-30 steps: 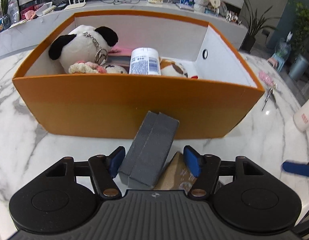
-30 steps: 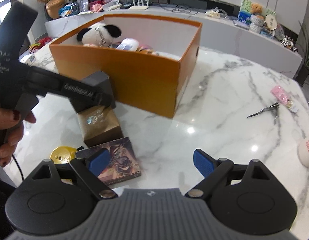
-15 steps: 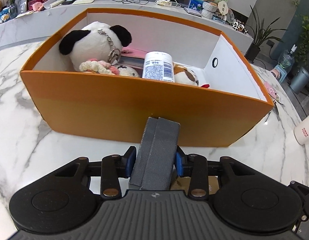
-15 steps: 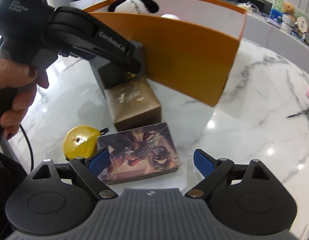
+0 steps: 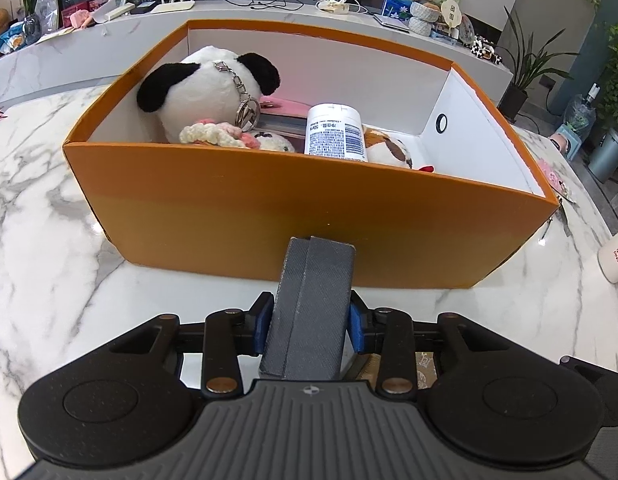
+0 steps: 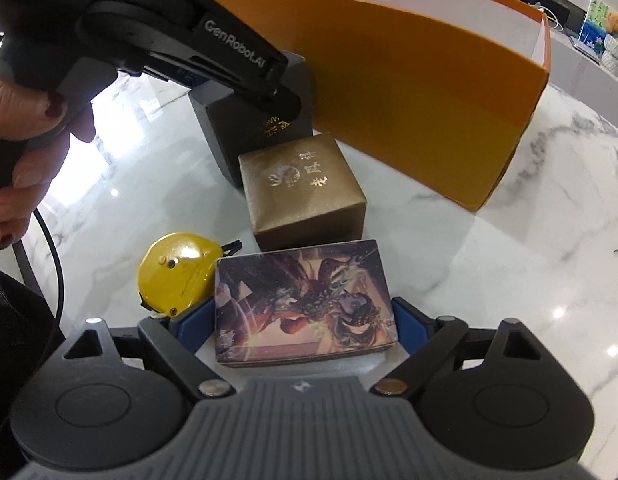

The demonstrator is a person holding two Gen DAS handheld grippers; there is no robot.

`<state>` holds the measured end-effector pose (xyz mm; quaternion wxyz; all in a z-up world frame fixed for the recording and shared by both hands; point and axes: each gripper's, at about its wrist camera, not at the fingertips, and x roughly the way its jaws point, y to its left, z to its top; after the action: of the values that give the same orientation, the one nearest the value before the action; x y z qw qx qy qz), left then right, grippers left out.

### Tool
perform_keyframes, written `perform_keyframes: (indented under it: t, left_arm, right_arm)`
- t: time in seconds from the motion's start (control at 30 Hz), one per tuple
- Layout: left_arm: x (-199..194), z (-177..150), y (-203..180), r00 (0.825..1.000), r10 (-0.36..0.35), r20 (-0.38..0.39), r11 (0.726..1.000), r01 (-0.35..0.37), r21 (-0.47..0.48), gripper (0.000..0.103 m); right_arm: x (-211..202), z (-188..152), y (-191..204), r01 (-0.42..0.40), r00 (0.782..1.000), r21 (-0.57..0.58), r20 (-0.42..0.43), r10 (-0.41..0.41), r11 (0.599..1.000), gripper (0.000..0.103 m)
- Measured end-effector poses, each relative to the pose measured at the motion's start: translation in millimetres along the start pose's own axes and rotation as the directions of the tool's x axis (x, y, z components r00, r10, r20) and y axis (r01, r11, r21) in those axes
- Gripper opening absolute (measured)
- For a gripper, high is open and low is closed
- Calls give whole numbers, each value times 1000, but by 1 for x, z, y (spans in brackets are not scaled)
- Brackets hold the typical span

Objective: Organize objects
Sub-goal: 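Grasp the dark grey box with the left gripper while the right grasps the anime card box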

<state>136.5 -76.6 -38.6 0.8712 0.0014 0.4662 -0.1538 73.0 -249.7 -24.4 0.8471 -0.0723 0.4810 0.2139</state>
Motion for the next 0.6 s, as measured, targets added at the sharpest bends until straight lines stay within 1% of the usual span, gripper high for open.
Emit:
perform_keyframes:
  t: [0.03, 0.2, 0.27, 0.43, 0.57, 0.6]
  left_arm:
    - [1, 0, 0, 1000, 1, -3, 1000, -1, 2, 43]
    - [8, -2, -1, 999, 13, -30, 1000, -13, 13, 46]
    - [12, -4, -2, 999, 23, -38, 1000, -23, 21, 50]
    - [19, -8, 0, 998, 36, -55, 999, -35, 18, 51]
    - [20, -11, 0, 997, 43, -58, 999, -42, 23, 51]
    - [20, -11, 1, 997, 44, -58, 999, -42, 24, 51]
  right_arm:
    - [0, 0, 0, 0, 1000, 0, 1, 0, 1000, 92]
    - [3, 1, 6, 19, 1000, -30, 5, -19, 999, 93]
    - [4, 1, 9, 28, 1000, -45, 8, -28, 999, 93]
    - [7, 0, 11, 52, 999, -78, 13, -51, 996, 94]
    - [6, 0, 9, 64, 998, -67, 16, -63, 996, 93]
    - [6, 0, 9, 66, 998, -61, 17, -65, 996, 91]
